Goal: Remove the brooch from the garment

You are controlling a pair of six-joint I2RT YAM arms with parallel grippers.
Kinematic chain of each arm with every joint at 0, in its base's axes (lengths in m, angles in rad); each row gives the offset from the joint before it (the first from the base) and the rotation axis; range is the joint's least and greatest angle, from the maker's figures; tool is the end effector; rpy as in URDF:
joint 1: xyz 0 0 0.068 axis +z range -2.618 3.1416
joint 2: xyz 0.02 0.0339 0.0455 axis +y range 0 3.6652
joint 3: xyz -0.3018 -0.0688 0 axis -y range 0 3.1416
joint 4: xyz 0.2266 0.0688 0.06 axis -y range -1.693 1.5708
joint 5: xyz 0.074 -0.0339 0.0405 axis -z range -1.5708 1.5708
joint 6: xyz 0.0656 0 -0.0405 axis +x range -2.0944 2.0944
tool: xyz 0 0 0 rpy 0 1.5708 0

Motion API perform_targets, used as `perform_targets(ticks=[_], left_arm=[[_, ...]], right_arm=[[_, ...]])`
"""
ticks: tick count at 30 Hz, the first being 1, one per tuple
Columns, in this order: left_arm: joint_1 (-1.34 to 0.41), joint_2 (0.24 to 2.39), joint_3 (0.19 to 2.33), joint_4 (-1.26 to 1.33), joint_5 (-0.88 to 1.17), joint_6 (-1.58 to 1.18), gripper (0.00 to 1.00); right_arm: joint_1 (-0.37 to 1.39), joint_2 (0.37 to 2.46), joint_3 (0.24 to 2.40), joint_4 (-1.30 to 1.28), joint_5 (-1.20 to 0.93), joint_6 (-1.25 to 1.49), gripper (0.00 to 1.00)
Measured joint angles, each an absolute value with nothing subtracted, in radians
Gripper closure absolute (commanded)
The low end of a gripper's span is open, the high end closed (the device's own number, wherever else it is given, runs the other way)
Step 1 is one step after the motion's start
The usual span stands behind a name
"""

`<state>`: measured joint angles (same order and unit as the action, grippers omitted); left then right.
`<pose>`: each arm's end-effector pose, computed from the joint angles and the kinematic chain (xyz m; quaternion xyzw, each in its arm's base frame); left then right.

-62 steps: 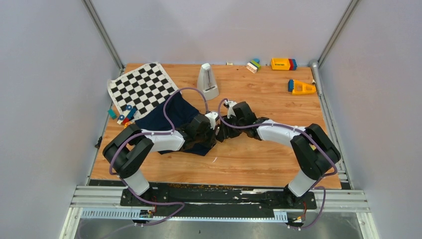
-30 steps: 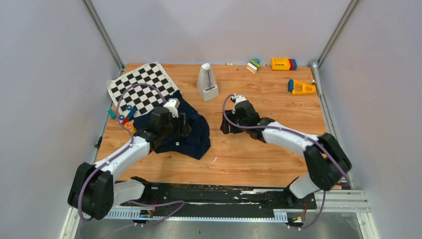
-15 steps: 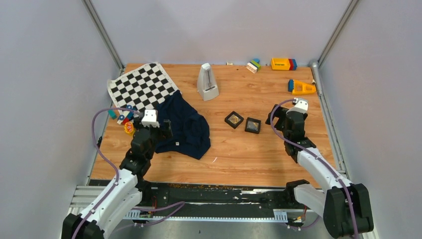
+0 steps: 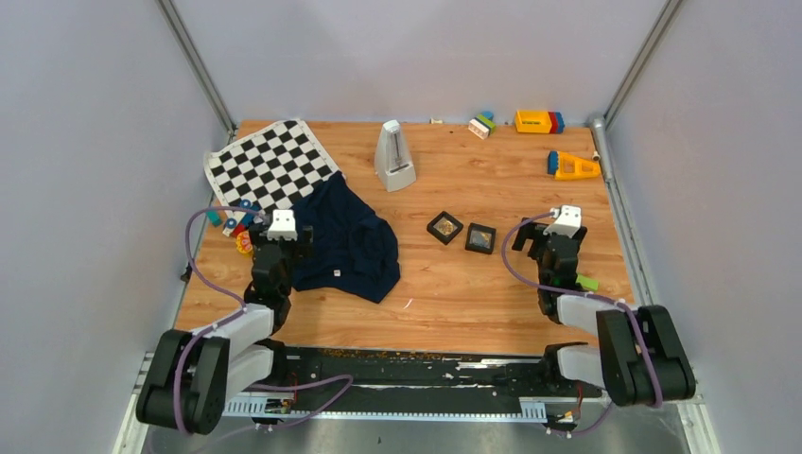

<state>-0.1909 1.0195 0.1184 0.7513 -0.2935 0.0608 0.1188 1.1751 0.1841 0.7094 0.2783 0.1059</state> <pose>0.1851 -0.0164 0.2098 -0.0005 0.7559 0.0687 0.6510 0.2103 0.0070 0.1972 0.0782 0.7921 -0.0435 0.6037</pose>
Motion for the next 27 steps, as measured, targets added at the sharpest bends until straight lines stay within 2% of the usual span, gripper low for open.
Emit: perform_targets(ticks=[3,5,8,17,27], left_arm=[[-0.131,1.131,0.126,0.864,-0.249,0.069,0.08],[-0.104,1.249,0.126,0.989,-0.218,0.072,0.03],[-0.089,1.444,0.127,1.156,-0.185,0.076,0.01],[-0.081,1.415,0.255,1.06,-0.194,0.065,0.0],[-0.078,1.416,0.257,1.031,-0.219,0.055,0.0]], right_arm=[[0.112,1.297,0.202,0.815,0.25,0.047,0.0],[0.106,1.36,0.18,0.949,0.249,0.032,0.0],[0.046,1.374,0.138,1.01,0.229,0.05,0.0],[-0.025,1.39,0.184,1.01,0.171,0.085,0.0],[-0.026,1.39,0.184,1.01,0.154,0.088,0.0]])
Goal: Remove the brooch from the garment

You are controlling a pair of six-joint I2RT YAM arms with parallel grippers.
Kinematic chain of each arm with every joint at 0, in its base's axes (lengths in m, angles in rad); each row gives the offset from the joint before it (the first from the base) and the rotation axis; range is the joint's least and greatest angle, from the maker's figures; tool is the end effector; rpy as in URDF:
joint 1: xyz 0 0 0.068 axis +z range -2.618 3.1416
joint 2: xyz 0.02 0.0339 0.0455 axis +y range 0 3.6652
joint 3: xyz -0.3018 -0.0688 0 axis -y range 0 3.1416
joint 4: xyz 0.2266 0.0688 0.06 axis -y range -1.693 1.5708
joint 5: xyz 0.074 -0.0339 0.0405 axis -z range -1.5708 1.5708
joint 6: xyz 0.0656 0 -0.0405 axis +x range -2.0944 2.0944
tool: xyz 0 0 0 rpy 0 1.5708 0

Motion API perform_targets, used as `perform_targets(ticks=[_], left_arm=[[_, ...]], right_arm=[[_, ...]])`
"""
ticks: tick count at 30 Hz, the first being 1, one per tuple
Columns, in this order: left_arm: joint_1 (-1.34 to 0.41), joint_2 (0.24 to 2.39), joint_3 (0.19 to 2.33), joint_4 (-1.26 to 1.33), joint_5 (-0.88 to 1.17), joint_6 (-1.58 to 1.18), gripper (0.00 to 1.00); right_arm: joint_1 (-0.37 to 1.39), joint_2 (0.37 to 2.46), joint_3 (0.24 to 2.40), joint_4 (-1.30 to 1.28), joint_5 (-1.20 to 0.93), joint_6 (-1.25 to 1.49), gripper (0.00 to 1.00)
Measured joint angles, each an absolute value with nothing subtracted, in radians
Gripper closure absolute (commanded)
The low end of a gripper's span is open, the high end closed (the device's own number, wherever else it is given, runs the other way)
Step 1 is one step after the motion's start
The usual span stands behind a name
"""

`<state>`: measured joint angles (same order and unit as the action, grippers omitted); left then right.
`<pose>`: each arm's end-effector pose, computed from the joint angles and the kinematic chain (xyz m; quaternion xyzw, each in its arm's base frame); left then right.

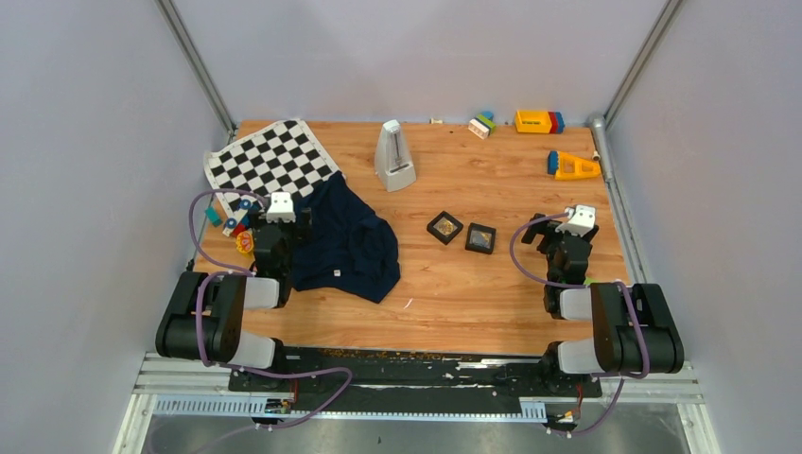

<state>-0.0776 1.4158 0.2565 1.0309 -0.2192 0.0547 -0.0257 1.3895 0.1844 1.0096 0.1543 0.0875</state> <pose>0.2563 -0.0056 0.2103 -0.0227 0.7497 0.0746 0.6572 0.2385 -0.0162 0.1932 0.0924 0.7664 -0.0400 0.6344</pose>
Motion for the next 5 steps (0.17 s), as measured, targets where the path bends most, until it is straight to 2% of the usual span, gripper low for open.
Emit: perform_targets(ticks=[5], left_arm=[[-0.077,1.416,0.257,1.026,-0.219,0.054,0.0]], right_arm=[[-0.026,1.39,0.184,1.01,0.154,0.088,0.0]])
